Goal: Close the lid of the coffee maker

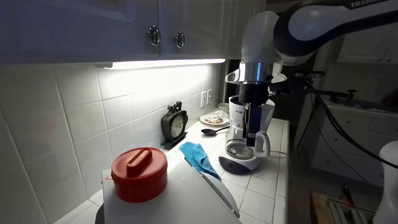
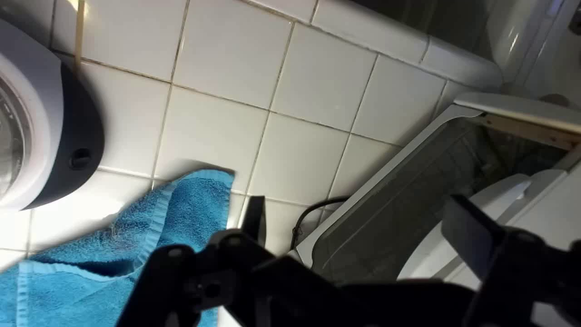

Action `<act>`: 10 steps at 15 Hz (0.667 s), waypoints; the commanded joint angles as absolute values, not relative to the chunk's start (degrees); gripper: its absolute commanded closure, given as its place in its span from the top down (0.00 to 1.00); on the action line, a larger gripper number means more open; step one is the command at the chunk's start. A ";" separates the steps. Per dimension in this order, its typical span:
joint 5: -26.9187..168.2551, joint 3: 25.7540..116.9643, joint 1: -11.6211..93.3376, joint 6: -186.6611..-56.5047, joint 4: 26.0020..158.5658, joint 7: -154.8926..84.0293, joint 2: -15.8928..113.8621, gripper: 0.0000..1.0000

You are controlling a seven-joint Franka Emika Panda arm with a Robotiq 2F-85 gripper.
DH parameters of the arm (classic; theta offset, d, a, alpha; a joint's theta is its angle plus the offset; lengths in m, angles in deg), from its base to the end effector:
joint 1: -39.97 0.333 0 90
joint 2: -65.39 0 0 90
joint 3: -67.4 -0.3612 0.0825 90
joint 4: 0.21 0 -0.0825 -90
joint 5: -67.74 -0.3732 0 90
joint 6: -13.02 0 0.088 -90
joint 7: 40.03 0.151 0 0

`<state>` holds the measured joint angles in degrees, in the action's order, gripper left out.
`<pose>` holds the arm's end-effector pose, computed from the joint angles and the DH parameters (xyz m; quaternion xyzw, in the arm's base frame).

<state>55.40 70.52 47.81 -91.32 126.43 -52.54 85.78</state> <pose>0.4132 0.0586 0.5243 -0.9859 -0.1225 0.0096 0.1140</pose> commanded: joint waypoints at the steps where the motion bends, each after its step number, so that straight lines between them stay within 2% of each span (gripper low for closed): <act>1: 55.03 69.42 46.55 -91.07 126.27 -52.85 85.72 1.00; 10: 57.23 68.36 45.86 -91.01 126.43 -51.83 86.99 1.00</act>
